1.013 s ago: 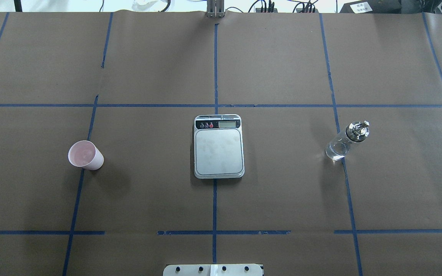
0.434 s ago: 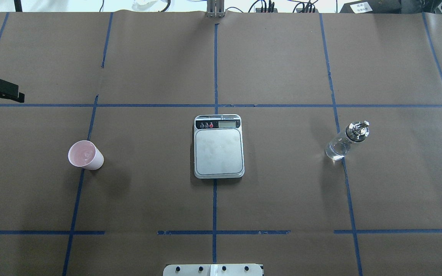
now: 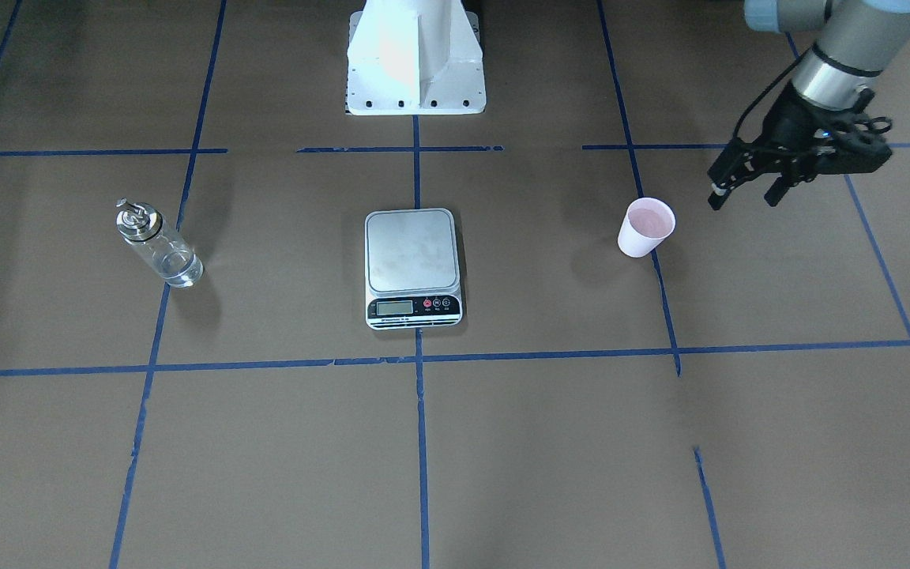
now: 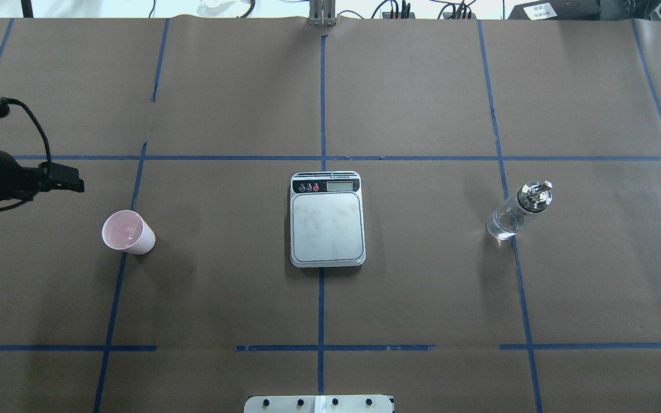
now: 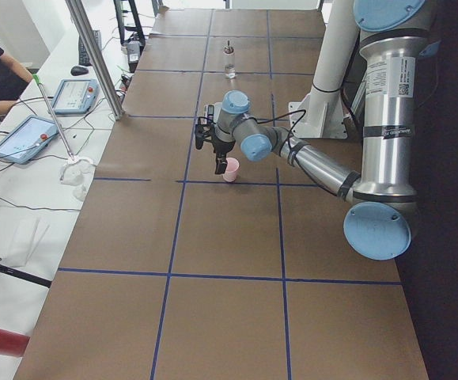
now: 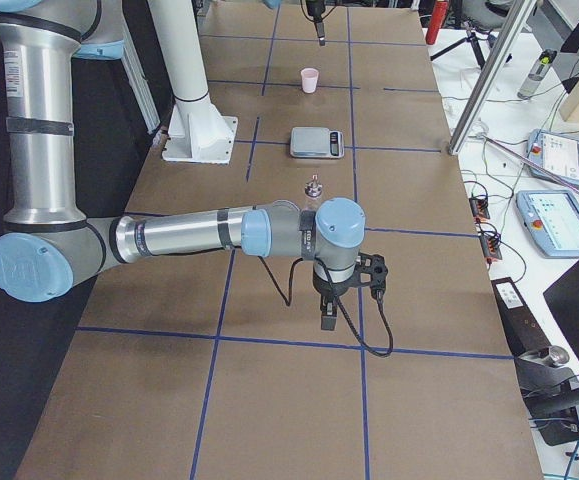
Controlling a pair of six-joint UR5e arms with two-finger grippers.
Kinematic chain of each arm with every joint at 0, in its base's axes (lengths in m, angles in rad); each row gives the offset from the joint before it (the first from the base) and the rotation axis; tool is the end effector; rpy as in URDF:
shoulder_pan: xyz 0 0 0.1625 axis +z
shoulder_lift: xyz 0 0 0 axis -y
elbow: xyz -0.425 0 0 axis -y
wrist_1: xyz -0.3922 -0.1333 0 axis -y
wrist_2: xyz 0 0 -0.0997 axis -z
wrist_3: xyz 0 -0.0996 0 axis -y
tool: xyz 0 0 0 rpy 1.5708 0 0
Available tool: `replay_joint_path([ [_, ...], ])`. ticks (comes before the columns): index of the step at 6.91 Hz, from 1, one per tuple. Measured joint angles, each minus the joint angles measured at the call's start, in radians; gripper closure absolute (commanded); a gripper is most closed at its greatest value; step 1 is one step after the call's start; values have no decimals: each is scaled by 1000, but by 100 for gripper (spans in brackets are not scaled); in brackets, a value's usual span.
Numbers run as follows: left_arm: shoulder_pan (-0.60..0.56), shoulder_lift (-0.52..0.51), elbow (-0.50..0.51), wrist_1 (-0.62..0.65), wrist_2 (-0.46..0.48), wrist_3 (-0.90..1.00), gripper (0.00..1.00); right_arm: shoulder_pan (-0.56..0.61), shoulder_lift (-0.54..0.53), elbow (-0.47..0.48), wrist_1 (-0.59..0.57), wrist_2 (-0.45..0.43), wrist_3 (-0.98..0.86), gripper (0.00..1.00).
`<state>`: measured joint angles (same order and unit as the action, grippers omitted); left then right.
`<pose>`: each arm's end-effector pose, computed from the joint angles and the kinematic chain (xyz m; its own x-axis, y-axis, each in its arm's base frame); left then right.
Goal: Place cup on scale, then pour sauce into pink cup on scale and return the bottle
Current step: 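Reach the left gripper to the pink cup and grasp it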
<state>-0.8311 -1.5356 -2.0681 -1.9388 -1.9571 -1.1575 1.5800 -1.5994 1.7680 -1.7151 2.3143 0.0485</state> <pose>0.2471 -0.4128 0.4011 0.6161 -0.1232 -0.7780 0.2723 0.9601 0.0636 0.0703 -0.4753 0.5924 0.7349 0.0388 0.6771 -0.0449 0.9990 -0.0085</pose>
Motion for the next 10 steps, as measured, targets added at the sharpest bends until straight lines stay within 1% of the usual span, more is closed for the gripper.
replay_joint_path([
  [1, 50, 1, 3, 2, 49, -29, 0, 0, 0, 0, 0, 0, 1, 0],
  [2, 73, -4, 16, 4, 65, -41, 0, -1, 1, 0, 0, 1, 2, 0],
  [9, 149, -49, 109, 5, 72, -58, 0, -2, 2, 1, 0, 3, 2, 0],
  [10, 156, -54, 117, 6, 72, -58, 5, -2, 2, 2, 0, 4, 2, 0],
])
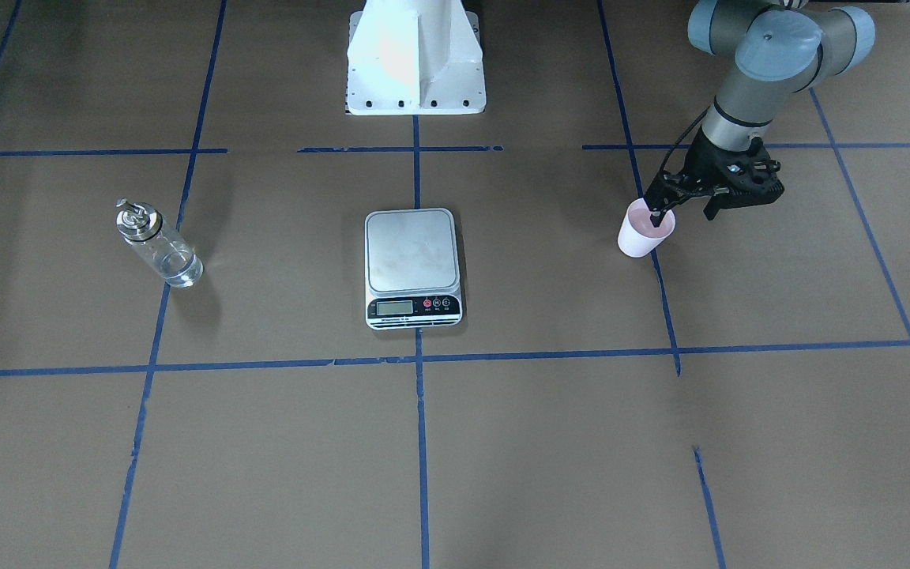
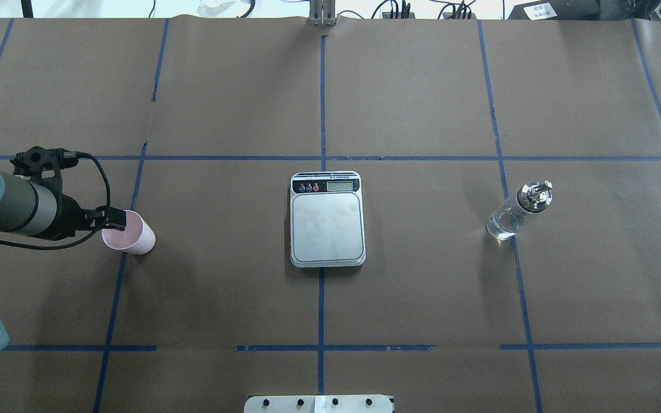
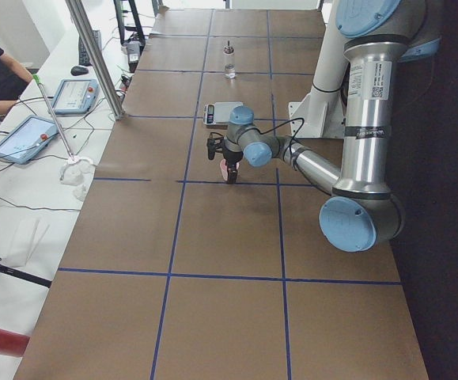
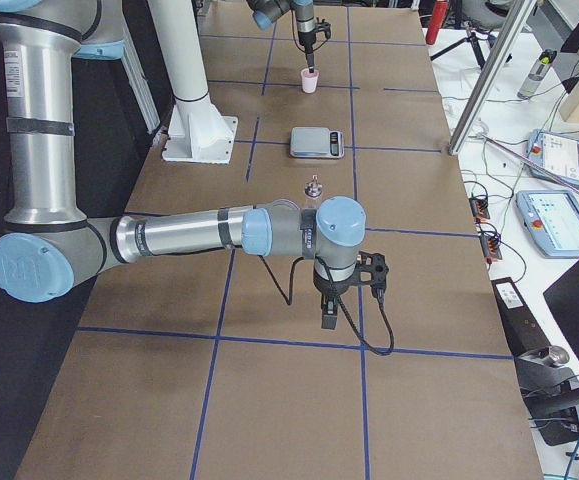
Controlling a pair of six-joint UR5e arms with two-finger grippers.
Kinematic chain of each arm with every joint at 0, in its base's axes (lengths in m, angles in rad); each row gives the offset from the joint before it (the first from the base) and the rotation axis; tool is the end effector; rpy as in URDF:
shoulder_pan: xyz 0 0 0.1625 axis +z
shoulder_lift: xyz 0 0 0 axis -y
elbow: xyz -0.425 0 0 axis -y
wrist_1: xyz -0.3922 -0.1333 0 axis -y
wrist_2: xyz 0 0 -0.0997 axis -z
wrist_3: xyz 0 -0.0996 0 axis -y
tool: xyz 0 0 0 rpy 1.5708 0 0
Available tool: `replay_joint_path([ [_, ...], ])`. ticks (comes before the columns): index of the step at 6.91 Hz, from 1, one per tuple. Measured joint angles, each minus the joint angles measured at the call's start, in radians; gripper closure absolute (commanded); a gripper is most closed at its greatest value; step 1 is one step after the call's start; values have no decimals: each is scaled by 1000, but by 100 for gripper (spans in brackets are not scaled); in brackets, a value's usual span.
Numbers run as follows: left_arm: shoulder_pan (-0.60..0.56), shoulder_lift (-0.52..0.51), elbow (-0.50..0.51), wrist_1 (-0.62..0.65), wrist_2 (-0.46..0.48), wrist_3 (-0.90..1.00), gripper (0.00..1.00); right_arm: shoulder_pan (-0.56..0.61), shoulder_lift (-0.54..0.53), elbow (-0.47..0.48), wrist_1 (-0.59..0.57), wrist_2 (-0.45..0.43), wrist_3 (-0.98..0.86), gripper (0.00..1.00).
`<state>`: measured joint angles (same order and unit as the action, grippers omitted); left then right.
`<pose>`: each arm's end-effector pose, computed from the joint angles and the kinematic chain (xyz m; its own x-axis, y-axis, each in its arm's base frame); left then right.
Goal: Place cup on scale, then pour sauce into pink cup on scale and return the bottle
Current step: 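Reach the left gripper to the pink cup and grasp it, then carry the pink cup with the left gripper onto the scale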
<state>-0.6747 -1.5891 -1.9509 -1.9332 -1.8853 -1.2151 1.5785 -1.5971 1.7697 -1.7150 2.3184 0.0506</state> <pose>0.3317 -0.3966 0.4351 0.6790 -0.1191 -0.7244 0.2037 0.9786 0.0301 0.0693 -0.4764 0.5902 0.7321 0.0369 0.6802 -0.0448 0.9990 -0.0060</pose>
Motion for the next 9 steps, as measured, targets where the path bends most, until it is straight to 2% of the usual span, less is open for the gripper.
replay_joint_path([
  [3, 26, -15, 6, 6, 0, -8, 84, 0, 0, -1, -1, 1, 0, 0],
  [4, 28, -27, 6, 24, -1, -12, 100, 0, 1, -1, -1, 0, 0, 0],
  [7, 28, -52, -7, 79, -27, -12, 100, 0, 2, -2, -2, 0, 0, 0],
  [8, 18, -59, -44, 137, -47, -9, 100, 0, 2, -2, -3, 1, 0, 0],
  [9, -1, -92, -96, 248, -79, -4, 100, 0, 2, -1, -3, 2, 0, 0],
])
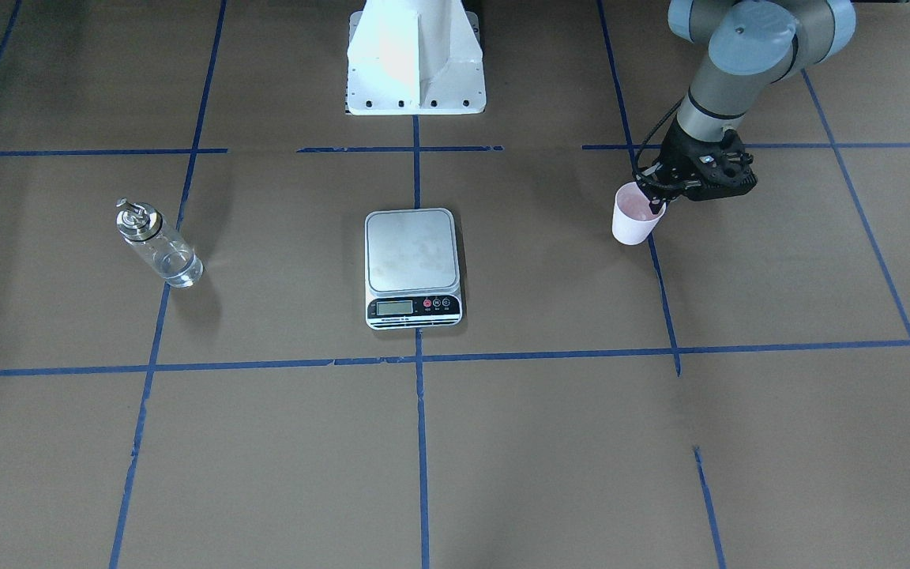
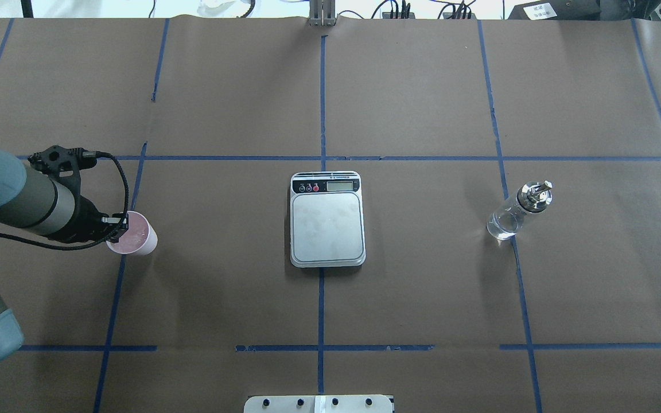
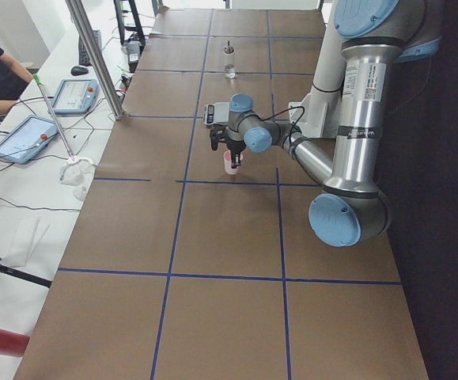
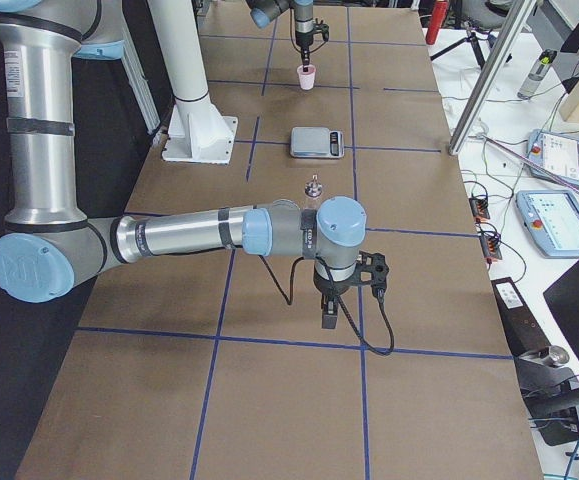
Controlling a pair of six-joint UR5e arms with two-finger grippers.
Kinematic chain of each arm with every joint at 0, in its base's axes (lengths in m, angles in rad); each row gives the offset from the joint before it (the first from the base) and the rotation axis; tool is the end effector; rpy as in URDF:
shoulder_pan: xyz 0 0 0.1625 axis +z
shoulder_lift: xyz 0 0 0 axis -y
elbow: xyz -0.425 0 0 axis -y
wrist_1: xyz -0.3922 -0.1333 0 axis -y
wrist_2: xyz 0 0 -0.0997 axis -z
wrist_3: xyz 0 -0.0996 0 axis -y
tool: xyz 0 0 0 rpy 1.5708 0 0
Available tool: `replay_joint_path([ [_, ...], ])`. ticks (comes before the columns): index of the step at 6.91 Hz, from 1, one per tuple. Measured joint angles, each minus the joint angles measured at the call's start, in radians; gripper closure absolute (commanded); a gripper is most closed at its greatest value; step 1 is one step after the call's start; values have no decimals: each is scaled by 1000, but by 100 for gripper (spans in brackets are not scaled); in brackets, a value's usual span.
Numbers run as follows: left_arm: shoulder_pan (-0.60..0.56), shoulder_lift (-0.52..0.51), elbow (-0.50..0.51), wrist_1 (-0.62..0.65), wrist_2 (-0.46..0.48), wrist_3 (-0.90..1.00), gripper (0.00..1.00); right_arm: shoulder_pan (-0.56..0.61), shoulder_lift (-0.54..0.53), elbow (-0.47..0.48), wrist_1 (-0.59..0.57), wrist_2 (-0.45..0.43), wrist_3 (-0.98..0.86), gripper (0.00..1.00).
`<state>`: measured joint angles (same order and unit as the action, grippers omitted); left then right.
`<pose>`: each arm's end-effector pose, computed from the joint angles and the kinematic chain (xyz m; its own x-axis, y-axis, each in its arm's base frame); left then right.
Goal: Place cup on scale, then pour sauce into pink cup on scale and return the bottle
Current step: 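Carry the pink cup with the left gripper onto the scale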
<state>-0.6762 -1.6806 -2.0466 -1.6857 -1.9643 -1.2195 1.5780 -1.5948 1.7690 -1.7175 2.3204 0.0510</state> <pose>0.3374 -0.3927 0.3742 0.6924 -0.1481 -0.7061 0.1565 0.9862 -0.0534 0.0689 -0.4772 0.5895 0.7308 0.0375 0.6816 -0.0445 0.9990 -0.0073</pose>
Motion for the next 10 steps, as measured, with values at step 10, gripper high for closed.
replay_joint_path([
  [10, 50, -745, 411, 203, -94, -417, 100, -37, 3, 24, 93, 10, 127, 0],
])
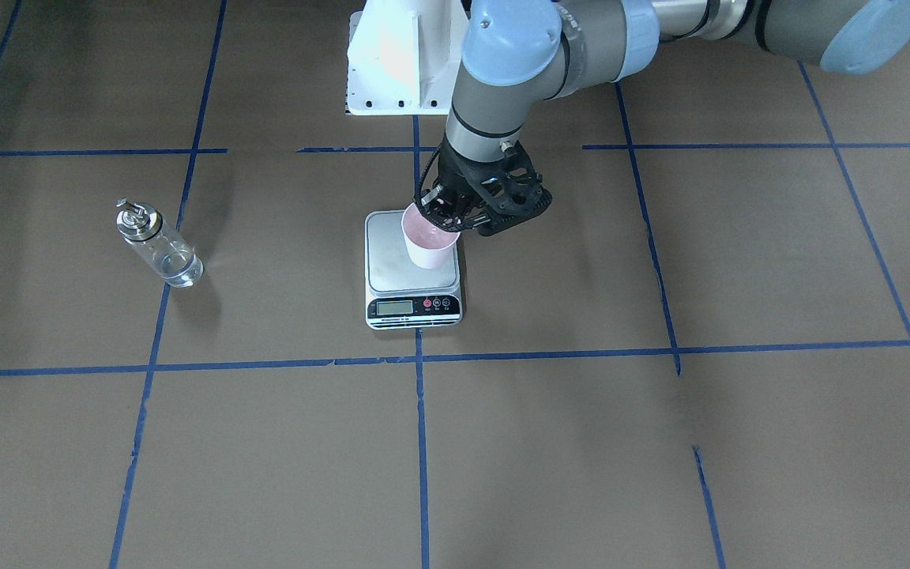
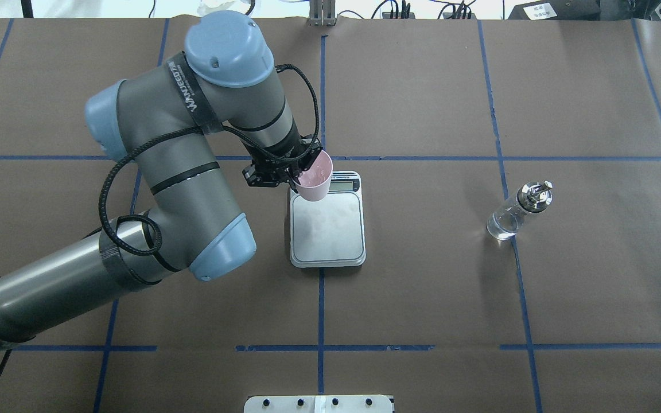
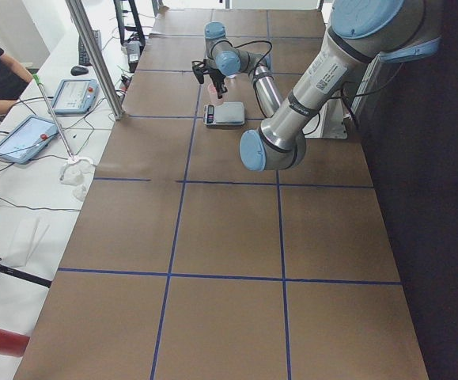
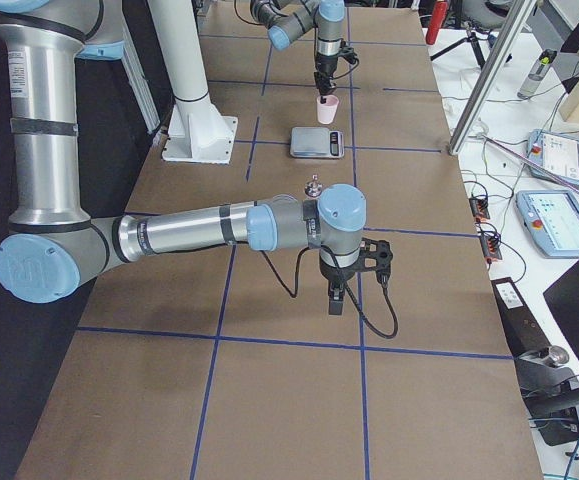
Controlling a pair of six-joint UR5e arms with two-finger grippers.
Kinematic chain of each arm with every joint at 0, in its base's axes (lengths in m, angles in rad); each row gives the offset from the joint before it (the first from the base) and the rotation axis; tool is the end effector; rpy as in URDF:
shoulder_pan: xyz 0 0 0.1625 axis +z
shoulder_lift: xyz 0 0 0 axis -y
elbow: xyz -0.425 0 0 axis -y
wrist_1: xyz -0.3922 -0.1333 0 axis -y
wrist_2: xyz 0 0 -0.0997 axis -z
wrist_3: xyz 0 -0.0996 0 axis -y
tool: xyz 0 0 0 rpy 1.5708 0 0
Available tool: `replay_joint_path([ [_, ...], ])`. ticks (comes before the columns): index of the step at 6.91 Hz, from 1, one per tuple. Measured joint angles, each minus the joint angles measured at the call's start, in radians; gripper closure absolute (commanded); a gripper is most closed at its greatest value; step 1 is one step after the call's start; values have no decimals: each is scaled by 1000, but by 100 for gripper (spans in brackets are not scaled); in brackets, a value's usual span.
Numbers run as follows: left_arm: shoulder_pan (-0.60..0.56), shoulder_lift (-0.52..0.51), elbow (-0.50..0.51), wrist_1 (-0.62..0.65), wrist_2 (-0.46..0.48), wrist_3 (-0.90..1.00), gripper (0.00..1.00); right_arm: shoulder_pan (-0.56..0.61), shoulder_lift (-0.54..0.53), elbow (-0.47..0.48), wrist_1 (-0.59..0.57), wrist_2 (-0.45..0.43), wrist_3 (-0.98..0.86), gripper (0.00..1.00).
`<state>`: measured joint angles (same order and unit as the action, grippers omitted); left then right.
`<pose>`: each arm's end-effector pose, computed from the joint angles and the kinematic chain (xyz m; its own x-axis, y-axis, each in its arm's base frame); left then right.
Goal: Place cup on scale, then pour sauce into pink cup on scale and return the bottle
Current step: 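Carry the pink cup with the left gripper onto the scale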
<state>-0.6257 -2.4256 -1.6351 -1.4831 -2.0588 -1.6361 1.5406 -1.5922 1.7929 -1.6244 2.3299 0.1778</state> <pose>0.5091 -0.4747 0.1152 0.5296 -0.4538 -0.7167 0.2716 0.8911 -0.3635 0.0501 -0.4862 0.5661 0.7160 0.0541 0.6960 -0.0983 0.9949 0.0238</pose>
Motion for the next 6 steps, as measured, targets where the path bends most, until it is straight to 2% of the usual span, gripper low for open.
replay_joint_path([
  [2, 57, -10, 42, -42, 54, -47, 100, -1, -3, 42, -4, 4, 2, 0],
  [6, 79, 2, 60, -68, 73, -60, 100, -2, -12, 181, -82, 25, 44, 0],
])
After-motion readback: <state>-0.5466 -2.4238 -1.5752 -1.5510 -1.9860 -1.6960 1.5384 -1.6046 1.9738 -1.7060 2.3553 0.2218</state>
